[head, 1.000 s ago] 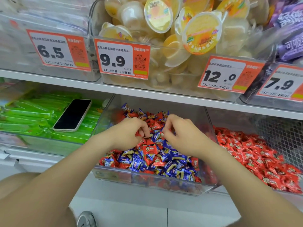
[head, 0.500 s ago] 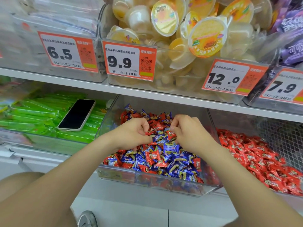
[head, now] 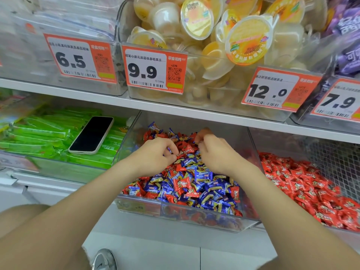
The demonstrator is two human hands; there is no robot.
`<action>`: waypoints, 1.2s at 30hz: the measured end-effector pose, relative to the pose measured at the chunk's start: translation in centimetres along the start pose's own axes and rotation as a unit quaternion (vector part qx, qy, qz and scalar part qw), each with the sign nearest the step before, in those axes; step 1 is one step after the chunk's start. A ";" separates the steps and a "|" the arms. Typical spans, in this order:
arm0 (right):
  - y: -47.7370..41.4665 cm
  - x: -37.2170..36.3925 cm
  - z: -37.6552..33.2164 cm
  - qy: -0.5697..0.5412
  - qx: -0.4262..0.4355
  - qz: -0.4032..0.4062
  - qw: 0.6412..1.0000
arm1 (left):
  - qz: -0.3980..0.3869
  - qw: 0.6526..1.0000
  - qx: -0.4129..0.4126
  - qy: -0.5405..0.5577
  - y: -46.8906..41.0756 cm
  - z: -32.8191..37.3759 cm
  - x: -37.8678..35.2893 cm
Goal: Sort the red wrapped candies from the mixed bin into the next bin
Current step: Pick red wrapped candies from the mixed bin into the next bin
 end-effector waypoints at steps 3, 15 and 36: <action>-0.1 -0.2 0.4 0.023 0.006 -0.026 0.999 | 0.031 0.994 -0.023 -0.104 -1.1 0.2 -0.6; -4.3 -3.8 1.4 0.174 0.018 -0.003 0.985 | 0.077 0.965 -0.023 -0.249 -3.4 0.9 -2.0; 0.9 -0.2 1.7 -0.446 -0.156 0.075 0.878 | 0.010 0.984 0.002 -0.177 -4.1 -0.1 -2.1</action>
Point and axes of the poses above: each hand's wrist, its own y-axis away from the middle knuckle, its own x-axis out of the back of the hand, z = x × y, the point moved 6 cm from there along -y, towards the middle knuckle, and after that the axes turned 15 degrees about x, right-handed, at the moved point
